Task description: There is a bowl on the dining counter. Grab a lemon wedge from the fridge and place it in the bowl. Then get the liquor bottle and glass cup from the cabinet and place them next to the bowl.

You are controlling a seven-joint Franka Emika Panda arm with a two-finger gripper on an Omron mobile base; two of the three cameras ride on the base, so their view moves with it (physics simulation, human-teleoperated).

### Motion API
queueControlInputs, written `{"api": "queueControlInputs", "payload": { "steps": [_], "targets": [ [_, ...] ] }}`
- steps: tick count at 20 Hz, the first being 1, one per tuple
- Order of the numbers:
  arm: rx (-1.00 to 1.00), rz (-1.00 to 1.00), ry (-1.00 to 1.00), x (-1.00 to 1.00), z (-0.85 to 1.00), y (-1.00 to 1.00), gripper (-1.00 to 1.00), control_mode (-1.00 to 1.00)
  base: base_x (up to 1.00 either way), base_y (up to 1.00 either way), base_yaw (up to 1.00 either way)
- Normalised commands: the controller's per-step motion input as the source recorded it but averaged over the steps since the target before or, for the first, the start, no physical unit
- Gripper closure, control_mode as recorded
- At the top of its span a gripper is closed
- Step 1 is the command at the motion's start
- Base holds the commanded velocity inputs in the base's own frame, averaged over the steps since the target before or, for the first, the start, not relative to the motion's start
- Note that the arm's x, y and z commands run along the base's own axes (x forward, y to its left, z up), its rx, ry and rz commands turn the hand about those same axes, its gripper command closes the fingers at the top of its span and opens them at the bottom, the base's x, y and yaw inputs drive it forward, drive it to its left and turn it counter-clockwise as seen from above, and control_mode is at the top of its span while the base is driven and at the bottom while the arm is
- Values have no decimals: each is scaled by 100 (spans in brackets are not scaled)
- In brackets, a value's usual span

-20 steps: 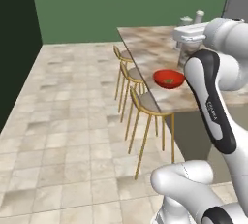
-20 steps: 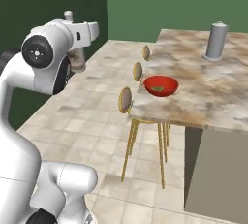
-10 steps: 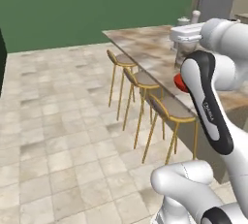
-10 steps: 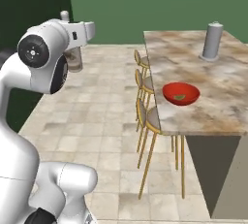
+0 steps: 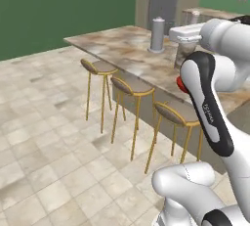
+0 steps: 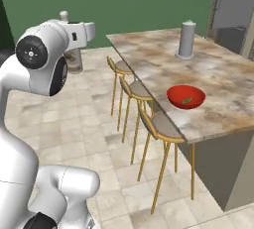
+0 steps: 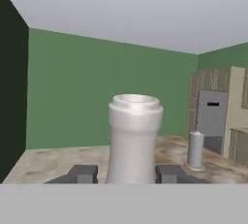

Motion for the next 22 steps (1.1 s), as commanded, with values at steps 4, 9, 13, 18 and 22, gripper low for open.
{"api": "queueControlInputs", "payload": {
  "steps": [4, 9, 13, 18, 22],
  "targets": [
    [0, 0, 0, 0, 0, 0, 100, 100, 47, 89, -58],
    [0, 0, 0, 0, 0, 0, 100, 100, 42, 73, -67],
    [0, 0, 0, 0, 0, 0, 100, 100, 43, 74, -67],
    [0, 0, 0, 0, 0, 0, 100, 100, 49, 75, -61],
    [0, 0, 0, 0, 0, 0, 100, 100, 43, 70, -60]
  ]
}}
